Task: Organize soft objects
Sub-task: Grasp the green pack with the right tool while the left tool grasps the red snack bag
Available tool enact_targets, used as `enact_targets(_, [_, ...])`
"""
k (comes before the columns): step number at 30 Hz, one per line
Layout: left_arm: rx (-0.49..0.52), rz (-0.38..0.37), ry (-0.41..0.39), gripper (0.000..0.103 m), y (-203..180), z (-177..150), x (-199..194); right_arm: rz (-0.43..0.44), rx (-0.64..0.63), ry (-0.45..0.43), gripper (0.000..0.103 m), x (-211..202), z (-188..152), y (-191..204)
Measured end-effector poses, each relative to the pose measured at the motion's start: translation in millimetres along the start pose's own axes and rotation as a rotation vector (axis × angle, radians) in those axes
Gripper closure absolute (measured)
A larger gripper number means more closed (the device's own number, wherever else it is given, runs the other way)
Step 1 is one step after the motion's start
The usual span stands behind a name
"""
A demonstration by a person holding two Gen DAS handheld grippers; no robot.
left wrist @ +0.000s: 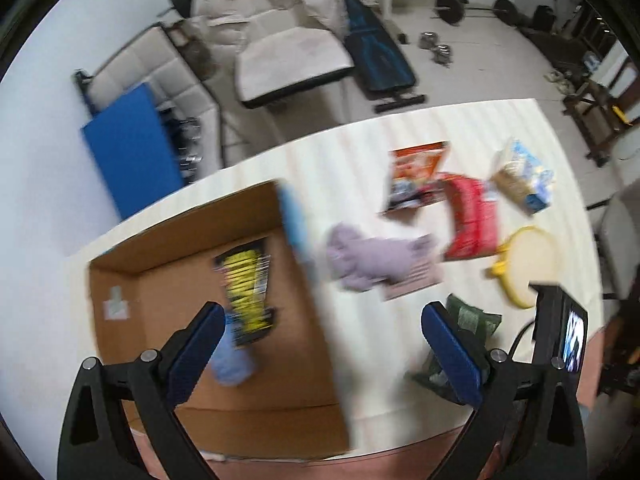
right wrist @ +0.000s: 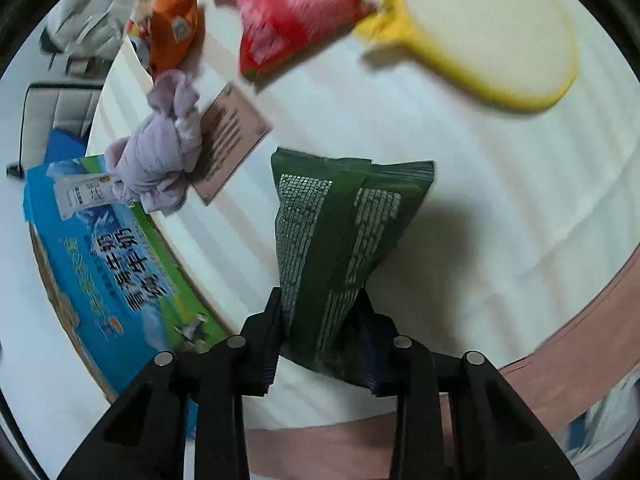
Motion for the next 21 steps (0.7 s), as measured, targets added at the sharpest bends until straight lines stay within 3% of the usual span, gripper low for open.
enact_targets(7, [-0.008,-0.196,0.139,0.002,-69,41,56,-0.085,-0.074,-0.089,0.070,-52,17,-71])
enact_targets(10, [-0.023,-0.231,0.205,0.002,-91,56,92,-0.124,-0.094,-0.109,0.070,-68,36,-103])
enact_targets(13, [-0.030,-0.226,0.250,0.002,-107,69,129,-0.169,-0.090,-0.108,0.070,-77,72,-138])
enact_targets(17, [-0.023,-0.196,0.299,0.008,-122,82,165,-0.171,-0.099,-0.079,0.070,-72,94,-150])
enact_targets(18, [-0.019,-0.186,0.310,0.009,-125,84,173,-0.214,-0.099,-0.110,0.070,-72,98,-151])
enact_targets(20, [-0.011,-0.162,0.322,0.012,-130,86,185,-0.222,-0.103,-0.119,0.064,-76,102,-150])
enact_targets(21, [-0.001,-0.149,0.331,0.018,-133,86,191,-0.234,-0.110,-0.119,0.058,-76,102,-148])
Point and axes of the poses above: each gripper's, at about its wrist camera, not at the fingertips, and x roughly the way its jaws point, y to its left, z to its top, the point moved 2 cm from there along x, roughly the way its jaws point, and after that the axes turned 10 degrees about -z, right-handed, at the moved point
